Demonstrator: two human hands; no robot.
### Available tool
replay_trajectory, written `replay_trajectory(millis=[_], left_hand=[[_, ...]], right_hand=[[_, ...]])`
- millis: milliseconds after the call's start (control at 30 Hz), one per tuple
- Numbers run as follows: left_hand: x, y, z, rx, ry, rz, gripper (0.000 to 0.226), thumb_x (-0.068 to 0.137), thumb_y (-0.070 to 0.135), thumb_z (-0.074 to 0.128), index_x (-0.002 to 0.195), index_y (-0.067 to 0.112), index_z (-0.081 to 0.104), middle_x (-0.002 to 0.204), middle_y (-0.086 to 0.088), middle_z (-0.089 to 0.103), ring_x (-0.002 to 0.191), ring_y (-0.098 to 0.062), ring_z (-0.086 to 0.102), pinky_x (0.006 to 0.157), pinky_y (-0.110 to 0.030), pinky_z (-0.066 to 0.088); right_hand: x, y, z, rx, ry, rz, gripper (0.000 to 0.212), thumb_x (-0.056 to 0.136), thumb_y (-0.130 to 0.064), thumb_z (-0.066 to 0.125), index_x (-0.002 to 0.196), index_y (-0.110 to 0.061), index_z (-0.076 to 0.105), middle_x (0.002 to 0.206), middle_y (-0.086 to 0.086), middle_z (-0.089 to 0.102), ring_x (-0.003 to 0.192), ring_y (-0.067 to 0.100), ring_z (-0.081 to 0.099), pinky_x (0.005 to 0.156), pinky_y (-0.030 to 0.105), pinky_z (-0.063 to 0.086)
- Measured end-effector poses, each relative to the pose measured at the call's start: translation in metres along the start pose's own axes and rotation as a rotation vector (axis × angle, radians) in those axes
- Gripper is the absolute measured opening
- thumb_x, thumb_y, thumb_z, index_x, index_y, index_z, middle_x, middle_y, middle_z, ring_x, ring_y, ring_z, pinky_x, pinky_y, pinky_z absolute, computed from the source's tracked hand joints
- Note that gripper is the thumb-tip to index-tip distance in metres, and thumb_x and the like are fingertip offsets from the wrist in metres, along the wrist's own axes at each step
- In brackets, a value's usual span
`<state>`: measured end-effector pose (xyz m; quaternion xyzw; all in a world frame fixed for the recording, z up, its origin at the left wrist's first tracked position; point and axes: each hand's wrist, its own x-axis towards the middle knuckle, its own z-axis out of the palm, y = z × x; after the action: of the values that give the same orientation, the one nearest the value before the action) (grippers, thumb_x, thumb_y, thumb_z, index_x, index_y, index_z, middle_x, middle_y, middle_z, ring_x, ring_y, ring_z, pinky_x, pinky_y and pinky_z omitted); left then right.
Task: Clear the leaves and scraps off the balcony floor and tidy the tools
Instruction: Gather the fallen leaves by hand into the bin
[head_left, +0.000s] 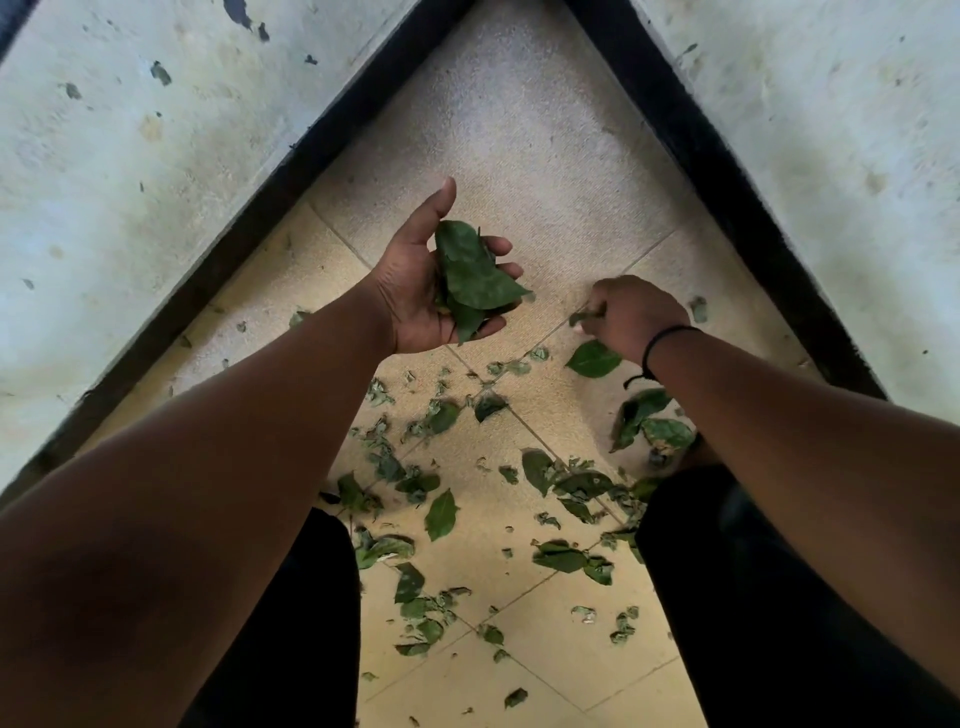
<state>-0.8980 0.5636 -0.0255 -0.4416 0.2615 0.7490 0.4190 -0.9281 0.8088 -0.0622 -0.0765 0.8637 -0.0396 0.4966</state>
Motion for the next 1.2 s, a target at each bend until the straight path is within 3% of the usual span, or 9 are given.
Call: replay_trajectory(millis=[133, 333, 500, 700, 800, 900, 1000, 1100, 1200], left_hand=[[0.001, -0.001, -0.001, -0.064, 0.006, 0.054, 0.064, 0.084, 0.074, 0.044, 0.086, 0.015, 0.069, 0.094, -0.006, 0.069, 0.095, -0.029, 0.066, 0.076, -0.04, 0.055], [0.002, -0.003, -0.002, -0.104, -0.024, 0.077, 0.07, 0.083, 0.079, 0.039, 0.09, 0.015, 0.068, 0.098, -0.007, 0.068, 0.101, -0.033, 0.065, 0.084, -0.045, 0.053], [0.005, -0.009, -0.001, -0.122, -0.053, 0.096, 0.073, 0.084, 0.079, 0.037, 0.098, 0.015, 0.07, 0.102, -0.008, 0.068, 0.101, -0.028, 0.064, 0.101, -0.051, 0.042], [0.001, -0.007, -0.002, -0.043, -0.027, 0.129, 0.046, 0.094, 0.052, 0.044, 0.091, 0.016, 0.072, 0.101, -0.008, 0.068, 0.104, -0.034, 0.062, 0.086, -0.044, 0.049], [-0.001, -0.002, -0.002, -0.008, -0.032, 0.125, 0.047, 0.093, 0.053, 0.043, 0.096, 0.015, 0.072, 0.102, -0.008, 0.069, 0.104, -0.034, 0.062, 0.084, -0.043, 0.051], [-0.002, 0.0, -0.005, 0.012, -0.046, 0.111, 0.063, 0.092, 0.066, 0.036, 0.109, 0.015, 0.069, 0.109, -0.01, 0.067, 0.106, -0.034, 0.061, 0.086, -0.046, 0.051], [-0.002, 0.0, -0.008, -0.002, -0.082, 0.081, 0.087, 0.086, 0.082, 0.02, 0.119, 0.015, 0.064, 0.113, -0.011, 0.066, 0.107, -0.035, 0.06, 0.089, -0.048, 0.049], [-0.002, -0.001, -0.008, -0.015, -0.111, 0.057, 0.093, 0.084, 0.084, 0.013, 0.122, 0.015, 0.064, 0.114, -0.012, 0.066, 0.106, -0.035, 0.062, 0.089, -0.049, 0.048], [-0.004, 0.001, -0.006, -0.017, -0.081, 0.06, 0.081, 0.09, 0.072, 0.017, 0.117, 0.015, 0.068, 0.112, -0.012, 0.068, 0.101, -0.034, 0.065, 0.084, -0.047, 0.052]], right_hand=[[-0.024, -0.024, -0.036, 0.667, -0.049, 0.029, 0.021, 0.083, -0.036, 0.074, 0.077, -0.019, 0.063, 0.069, -0.007, 0.057, 0.064, 0.007, 0.05, 0.059, 0.021, 0.041], [-0.068, -0.064, -0.074, 1.256, -0.08, -0.04, 0.01, 0.086, -0.028, 0.071, 0.083, -0.019, 0.067, 0.08, -0.003, 0.068, 0.066, 0.011, 0.057, 0.064, 0.027, 0.048], [-0.074, -0.103, -0.066, 0.918, 0.01, -0.184, 0.016, 0.081, -0.028, 0.077, 0.086, -0.014, 0.071, 0.073, -0.006, 0.069, 0.055, -0.004, 0.057, 0.054, 0.014, 0.044], [-0.061, -0.069, -0.04, 0.881, 0.384, 0.035, 0.04, 0.093, -0.048, 0.056, 0.089, -0.009, 0.064, 0.074, 0.002, 0.064, 0.059, 0.01, 0.055, 0.061, 0.032, 0.048], [-0.05, -0.022, -0.007, 0.484, 0.217, 0.105, 0.025, 0.09, -0.039, 0.062, 0.105, -0.02, 0.056, 0.088, -0.004, 0.059, 0.073, 0.012, 0.055, 0.067, 0.031, 0.042], [-0.04, 0.004, 0.025, -0.004, 0.007, -0.005, 0.067, 0.082, -0.036, 0.07, 0.138, -0.024, 0.035, 0.127, 0.004, 0.045, 0.105, 0.026, 0.055, 0.082, 0.035, 0.047], [-0.028, 0.003, 0.035, -0.4, 0.045, -0.184, 0.065, 0.088, -0.03, 0.063, 0.143, -0.019, 0.03, 0.135, 0.013, 0.04, 0.113, 0.033, 0.05, 0.086, 0.039, 0.044], [-0.011, 0.0, 0.026, -0.508, -0.062, -0.235, 0.046, 0.092, -0.022, 0.057, 0.135, -0.016, 0.043, 0.128, 0.011, 0.048, 0.111, 0.029, 0.051, 0.077, 0.033, 0.039], [-0.003, -0.003, 0.009, -0.332, -0.156, -0.113, 0.019, 0.089, -0.017, 0.056, 0.107, -0.019, 0.059, 0.113, 0.004, 0.06, 0.101, 0.023, 0.056, 0.073, 0.028, 0.04]])
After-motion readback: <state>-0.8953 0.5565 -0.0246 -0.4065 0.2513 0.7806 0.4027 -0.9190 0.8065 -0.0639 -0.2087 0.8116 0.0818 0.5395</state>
